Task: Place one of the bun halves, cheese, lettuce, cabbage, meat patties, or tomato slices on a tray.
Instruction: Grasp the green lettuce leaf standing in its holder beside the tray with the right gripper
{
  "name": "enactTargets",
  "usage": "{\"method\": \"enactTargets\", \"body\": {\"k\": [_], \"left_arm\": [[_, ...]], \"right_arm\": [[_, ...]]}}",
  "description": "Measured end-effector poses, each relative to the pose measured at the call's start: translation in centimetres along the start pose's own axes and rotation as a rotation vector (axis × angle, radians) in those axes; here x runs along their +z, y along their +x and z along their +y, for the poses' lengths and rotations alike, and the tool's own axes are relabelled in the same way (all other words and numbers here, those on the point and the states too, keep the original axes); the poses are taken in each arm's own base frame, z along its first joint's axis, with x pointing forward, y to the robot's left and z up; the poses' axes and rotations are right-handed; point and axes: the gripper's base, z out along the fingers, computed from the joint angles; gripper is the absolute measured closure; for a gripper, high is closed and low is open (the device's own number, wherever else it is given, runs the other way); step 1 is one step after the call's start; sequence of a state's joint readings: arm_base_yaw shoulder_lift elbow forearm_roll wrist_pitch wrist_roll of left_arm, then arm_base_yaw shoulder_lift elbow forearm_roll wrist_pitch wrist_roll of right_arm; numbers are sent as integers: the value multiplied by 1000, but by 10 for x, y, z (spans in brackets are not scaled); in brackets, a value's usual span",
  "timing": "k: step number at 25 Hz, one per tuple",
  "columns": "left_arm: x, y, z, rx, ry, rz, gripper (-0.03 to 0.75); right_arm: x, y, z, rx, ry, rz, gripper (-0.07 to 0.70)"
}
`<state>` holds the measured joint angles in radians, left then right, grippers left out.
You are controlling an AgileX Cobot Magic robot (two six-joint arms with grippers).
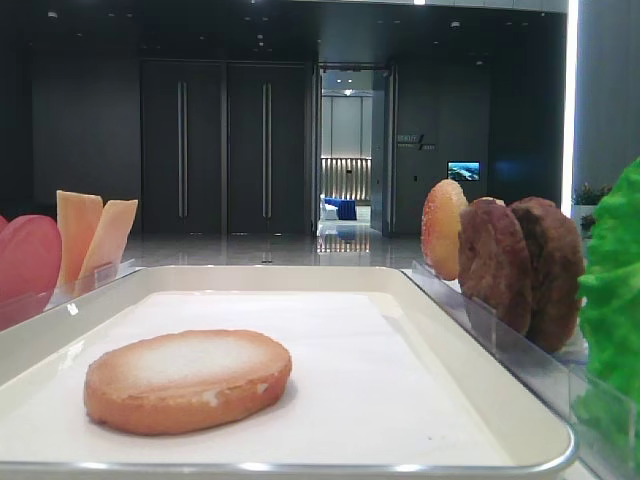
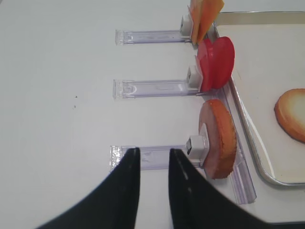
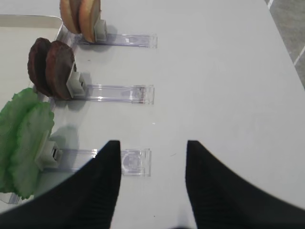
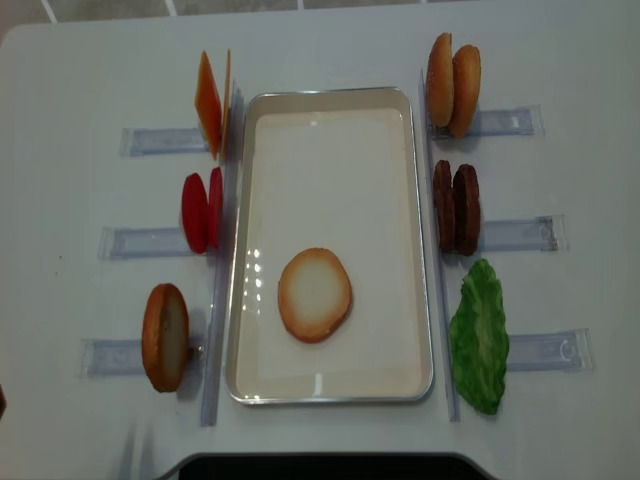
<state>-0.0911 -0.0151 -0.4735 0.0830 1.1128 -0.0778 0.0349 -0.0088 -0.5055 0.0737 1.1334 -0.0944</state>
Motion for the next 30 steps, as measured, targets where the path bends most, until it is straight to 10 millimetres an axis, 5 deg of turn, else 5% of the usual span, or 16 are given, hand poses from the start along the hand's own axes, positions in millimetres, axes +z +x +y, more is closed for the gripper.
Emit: {"method": "enactTargets", "body": {"k": [30], "left_arm": [[0, 0, 0, 0, 0, 0, 558]], "right_arm": [[1, -8, 0, 25, -10, 86, 323]]}}
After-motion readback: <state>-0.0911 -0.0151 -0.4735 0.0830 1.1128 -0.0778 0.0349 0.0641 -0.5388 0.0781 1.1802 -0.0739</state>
